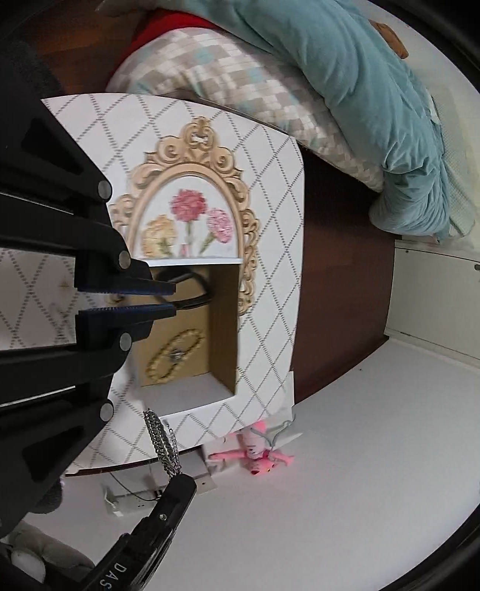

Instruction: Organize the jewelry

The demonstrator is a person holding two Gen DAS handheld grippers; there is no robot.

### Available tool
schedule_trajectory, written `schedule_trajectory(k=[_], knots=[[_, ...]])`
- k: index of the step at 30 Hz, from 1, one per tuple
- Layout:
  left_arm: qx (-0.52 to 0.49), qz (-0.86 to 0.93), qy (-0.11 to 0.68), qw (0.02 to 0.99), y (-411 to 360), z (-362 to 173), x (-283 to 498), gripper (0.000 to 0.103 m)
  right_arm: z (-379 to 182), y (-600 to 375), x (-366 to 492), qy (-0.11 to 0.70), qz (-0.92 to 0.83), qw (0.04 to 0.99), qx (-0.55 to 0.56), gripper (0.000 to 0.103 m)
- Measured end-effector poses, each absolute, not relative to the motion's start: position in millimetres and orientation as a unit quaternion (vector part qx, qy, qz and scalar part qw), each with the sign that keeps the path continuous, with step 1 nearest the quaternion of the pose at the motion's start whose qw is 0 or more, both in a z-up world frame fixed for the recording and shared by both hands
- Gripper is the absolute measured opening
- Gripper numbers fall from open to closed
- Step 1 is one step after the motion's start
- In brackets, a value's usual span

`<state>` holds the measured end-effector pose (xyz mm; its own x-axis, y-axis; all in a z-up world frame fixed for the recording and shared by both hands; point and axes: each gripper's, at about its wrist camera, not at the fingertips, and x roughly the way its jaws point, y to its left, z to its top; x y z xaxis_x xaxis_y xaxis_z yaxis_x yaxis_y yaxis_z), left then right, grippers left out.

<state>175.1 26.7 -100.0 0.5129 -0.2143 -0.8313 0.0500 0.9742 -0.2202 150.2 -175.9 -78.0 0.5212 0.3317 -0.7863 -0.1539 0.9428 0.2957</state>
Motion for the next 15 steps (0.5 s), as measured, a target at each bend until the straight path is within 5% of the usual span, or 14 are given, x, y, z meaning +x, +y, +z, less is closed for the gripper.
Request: schedule_trajectory(k=[7, 12, 15], knots=[[-0.106, -0.082, 0.503, 0.854, 37, -115, 170, 0.007, -81, -169, 168, 0.470, 0.141, 0.867, 0.083, 0.008], [-0.096, -0.057, 0.521, 0.846, 35, -143, 142, 0.049, -99, -176, 142, 0.475, 0.137, 0.864, 0.091, 0.008], [-0.083, -0.047, 0.536, 0.839, 29, -168, 122, 0.049, -116, -183, 120, 0.484, 0.129, 0.859, 0.101, 0.008]])
